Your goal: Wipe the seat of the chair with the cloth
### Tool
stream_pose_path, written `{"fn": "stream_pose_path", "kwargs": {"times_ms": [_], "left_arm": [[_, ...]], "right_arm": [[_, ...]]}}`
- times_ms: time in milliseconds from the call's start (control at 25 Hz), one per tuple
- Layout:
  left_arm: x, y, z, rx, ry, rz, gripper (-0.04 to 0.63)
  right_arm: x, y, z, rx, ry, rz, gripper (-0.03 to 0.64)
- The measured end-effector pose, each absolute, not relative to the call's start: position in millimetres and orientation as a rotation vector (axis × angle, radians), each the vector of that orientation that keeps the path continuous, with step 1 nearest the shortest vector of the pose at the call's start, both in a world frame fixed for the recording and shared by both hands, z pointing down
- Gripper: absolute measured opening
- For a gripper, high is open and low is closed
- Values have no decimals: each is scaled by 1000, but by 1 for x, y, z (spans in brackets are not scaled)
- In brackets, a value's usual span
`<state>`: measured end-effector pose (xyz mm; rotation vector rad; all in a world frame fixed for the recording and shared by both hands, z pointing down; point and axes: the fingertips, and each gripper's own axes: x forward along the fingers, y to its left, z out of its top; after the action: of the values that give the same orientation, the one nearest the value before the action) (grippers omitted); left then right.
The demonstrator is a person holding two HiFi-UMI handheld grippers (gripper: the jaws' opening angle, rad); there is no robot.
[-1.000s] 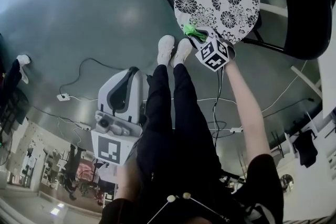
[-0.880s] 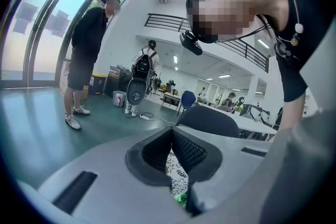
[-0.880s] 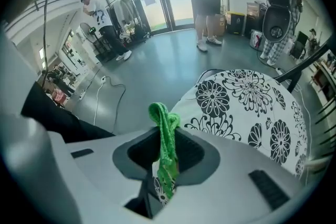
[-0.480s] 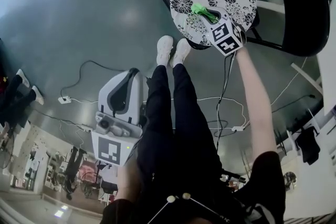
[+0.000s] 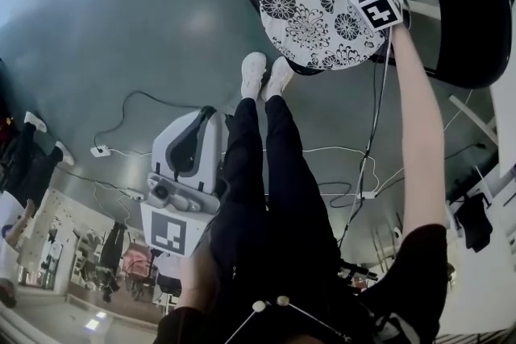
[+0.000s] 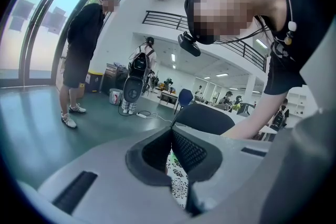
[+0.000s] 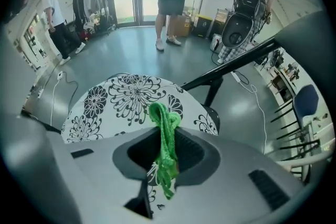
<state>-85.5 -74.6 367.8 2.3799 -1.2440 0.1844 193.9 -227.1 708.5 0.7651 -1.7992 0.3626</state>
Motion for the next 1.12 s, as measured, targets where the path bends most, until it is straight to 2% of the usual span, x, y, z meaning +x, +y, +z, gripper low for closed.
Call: {"fn": "stream_pose_path", "kwargs": {"times_ms": [400,1120], "left_arm": [[-86,-72,374,2373,-1228,196,6],[-85,-77,368,2385,-1227,177,6]], "right_arm": [[205,-230,717,746,-1760,333,84],[126,-38,725,409,-1876,428,83]]}}
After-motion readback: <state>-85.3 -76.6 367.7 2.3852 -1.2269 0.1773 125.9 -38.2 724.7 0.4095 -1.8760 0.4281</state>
